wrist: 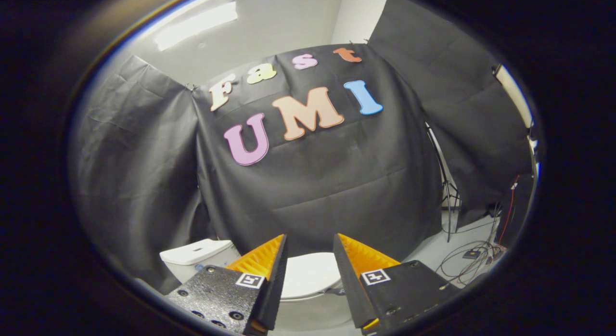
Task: Open the toilet lid.
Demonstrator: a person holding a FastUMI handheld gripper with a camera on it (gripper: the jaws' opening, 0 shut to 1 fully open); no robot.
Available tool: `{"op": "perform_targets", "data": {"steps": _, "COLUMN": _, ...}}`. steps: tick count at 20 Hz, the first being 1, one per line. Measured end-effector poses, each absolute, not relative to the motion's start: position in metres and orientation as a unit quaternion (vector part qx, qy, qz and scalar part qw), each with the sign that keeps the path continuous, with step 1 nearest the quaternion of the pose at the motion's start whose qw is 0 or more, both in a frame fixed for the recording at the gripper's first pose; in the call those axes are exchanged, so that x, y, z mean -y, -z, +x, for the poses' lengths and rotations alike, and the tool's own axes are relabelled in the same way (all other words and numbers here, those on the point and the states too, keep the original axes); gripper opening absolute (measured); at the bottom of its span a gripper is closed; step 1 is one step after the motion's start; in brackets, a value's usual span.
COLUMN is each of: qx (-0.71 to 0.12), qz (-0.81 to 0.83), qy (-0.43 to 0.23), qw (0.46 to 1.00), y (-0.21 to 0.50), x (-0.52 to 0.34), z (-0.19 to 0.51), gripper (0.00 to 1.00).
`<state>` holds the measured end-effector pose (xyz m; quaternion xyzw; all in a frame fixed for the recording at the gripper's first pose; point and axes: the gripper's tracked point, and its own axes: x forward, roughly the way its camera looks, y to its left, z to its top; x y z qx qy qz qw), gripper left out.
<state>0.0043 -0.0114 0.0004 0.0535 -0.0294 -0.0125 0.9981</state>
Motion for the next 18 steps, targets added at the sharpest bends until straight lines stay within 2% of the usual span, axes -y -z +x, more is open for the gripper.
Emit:
{"op": "perform_targets", "data": {"steps": 10, "qx": 0.04, "qz": 0.117, "qy": 0.043, "qw": 0.991, "y": 0.017, "x": 0.03, "z": 0.013, "gripper": 0.59}}
{"op": "perform_targets", "data": {"steps": 13, "qx": 0.025, "qz": 0.147, "qy": 0.043, "qw": 0.988, "y": 0.029, "x": 0.032, "z": 0.022, "gripper": 0.58}}
{"op": "perform_targets", "data": {"steps": 15, "qx": 0.018, "qz": 0.164, "qy": 0.04, "qw": 0.985, "y": 0.037, "x": 0.033, "z": 0.028, "gripper": 0.53}}
{"op": "perform_targets", "data": {"steps": 18, "qx": 0.021, "qz": 0.193, "qy": 0.034, "qw": 0.98, "y": 0.045, "x": 0.036, "z": 0.035, "gripper": 0.53}}
